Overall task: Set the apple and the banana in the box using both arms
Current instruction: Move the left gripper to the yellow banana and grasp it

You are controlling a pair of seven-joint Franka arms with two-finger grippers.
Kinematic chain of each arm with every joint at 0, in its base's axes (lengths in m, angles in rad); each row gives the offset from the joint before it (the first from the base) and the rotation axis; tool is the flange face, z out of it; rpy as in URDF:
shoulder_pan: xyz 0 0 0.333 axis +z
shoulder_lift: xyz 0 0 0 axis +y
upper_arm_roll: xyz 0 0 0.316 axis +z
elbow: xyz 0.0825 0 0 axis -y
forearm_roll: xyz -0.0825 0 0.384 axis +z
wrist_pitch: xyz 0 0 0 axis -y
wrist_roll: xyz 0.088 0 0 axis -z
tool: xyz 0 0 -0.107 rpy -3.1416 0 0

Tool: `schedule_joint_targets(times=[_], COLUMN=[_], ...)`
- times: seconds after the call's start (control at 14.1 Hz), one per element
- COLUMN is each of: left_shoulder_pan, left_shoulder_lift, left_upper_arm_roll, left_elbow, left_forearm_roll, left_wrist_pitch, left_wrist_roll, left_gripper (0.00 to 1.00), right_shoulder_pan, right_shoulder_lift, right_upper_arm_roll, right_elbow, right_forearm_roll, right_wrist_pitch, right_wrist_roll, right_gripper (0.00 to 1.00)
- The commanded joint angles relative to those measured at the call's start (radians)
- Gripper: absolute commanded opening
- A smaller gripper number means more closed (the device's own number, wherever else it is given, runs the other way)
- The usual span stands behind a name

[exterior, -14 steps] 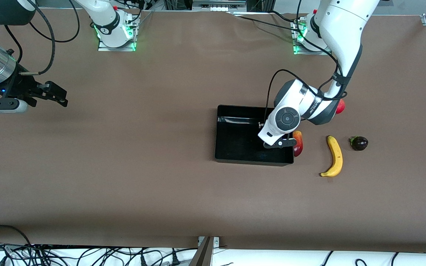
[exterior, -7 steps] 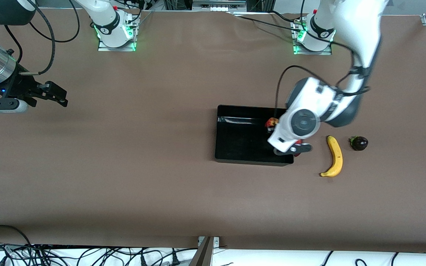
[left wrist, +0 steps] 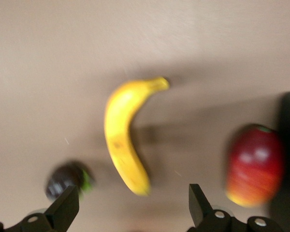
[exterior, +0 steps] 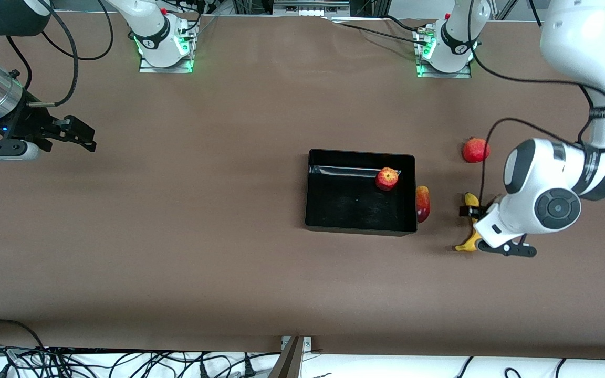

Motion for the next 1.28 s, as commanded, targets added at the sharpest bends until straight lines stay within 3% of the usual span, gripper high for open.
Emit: schedule_joint_targets(times=[0.0,0.28,0.35,0.5,0.57,0.85,1.06,1.2], left_shoulder_pan=[0.04,0.072,0.085,0.085,0.083,0.079,0.04,0.01], left_shoulder_lift=[0.082,0.112,0.119,0.122,0.122,0.11,0.076,0.076], left_upper_arm_roll=[-0.013,-0.013,-0.013,-0.013,-0.015,-0.022,-0.063,-0.082], left_elbow=[-0.021,-0.094,-0.094,-0.094,-0.094,-0.068,0.061,0.155], left_forearm_roll=[0.049,0.057,0.057,0.057,0.057,0.048,0.01,-0.085], left_wrist_pitch=[0.144,0.258,0.258,0.247,0.244,0.185,-0.027,-0.137], left_wrist_roll=[0.071,0.073,0.082,0.109,0.114,0.117,0.09,0.018], left_gripper=[1.0,1.0,0.78,0.13,0.0,0.0,0.0,0.0], right_shoulder_pan=[-0.012,-0.012,-0.012,-0.012,-0.012,-0.012,-0.012,-0.012], right_shoulder_lift=[0.009,0.009,0.009,0.009,0.009,0.009,0.009,0.009], right_upper_arm_roll=[0.01,0.01,0.01,0.01,0.01,0.01,0.01,0.01], right_elbow=[0.02,0.02,0.02,0.02,0.02,0.02,0.02,0.02], right_forearm_roll=[-0.01,-0.01,-0.01,-0.01,-0.01,-0.01,-0.01,-0.01], right_wrist_pitch=[-0.004,-0.004,-0.004,-0.004,-0.004,-0.004,-0.004,-0.004], right_wrist_roll=[0.004,0.004,0.004,0.003,0.003,0.003,0.003,0.003], right_gripper=[1.0,1.0,1.0,1.0,1.0,1.0,1.0,1.0])
